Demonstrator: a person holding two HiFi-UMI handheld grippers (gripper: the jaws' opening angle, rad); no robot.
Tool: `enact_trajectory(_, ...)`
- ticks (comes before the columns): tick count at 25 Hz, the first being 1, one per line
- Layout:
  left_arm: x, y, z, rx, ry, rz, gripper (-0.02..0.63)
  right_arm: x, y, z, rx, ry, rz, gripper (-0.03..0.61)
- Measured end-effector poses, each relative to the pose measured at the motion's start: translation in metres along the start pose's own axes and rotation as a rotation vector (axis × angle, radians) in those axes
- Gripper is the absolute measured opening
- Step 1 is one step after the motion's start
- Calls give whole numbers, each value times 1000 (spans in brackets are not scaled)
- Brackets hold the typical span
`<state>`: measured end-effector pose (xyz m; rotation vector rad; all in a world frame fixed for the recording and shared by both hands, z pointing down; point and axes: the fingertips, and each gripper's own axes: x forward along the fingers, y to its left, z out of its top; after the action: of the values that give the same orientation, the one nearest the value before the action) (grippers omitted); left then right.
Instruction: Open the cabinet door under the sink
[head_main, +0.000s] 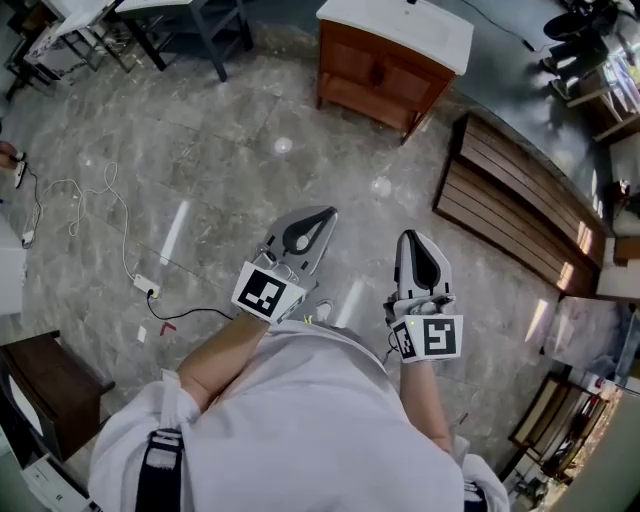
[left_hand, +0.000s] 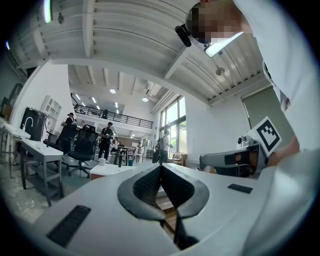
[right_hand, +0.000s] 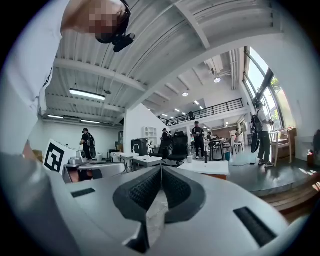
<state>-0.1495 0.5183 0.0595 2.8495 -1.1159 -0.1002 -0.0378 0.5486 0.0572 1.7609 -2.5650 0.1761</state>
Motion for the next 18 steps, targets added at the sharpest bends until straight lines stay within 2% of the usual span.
enact_trajectory(3, 30, 14, -6, -7, 3, -21, 18, 17, -21, -5, 4, 19, -25, 34)
enact_trajectory(8, 96, 62, -29, -46, 16, -60, 18, 82, -59, -15, -2, 49, -55, 34)
enact_trajectory(14, 201, 146, -24, -51, -4, -112, 18, 206, -117, -7, 11, 72, -74, 34)
enact_trajectory(18, 259, 219, -19, -65, 21, -117, 18, 300, -146, 8, 19, 93, -71, 34)
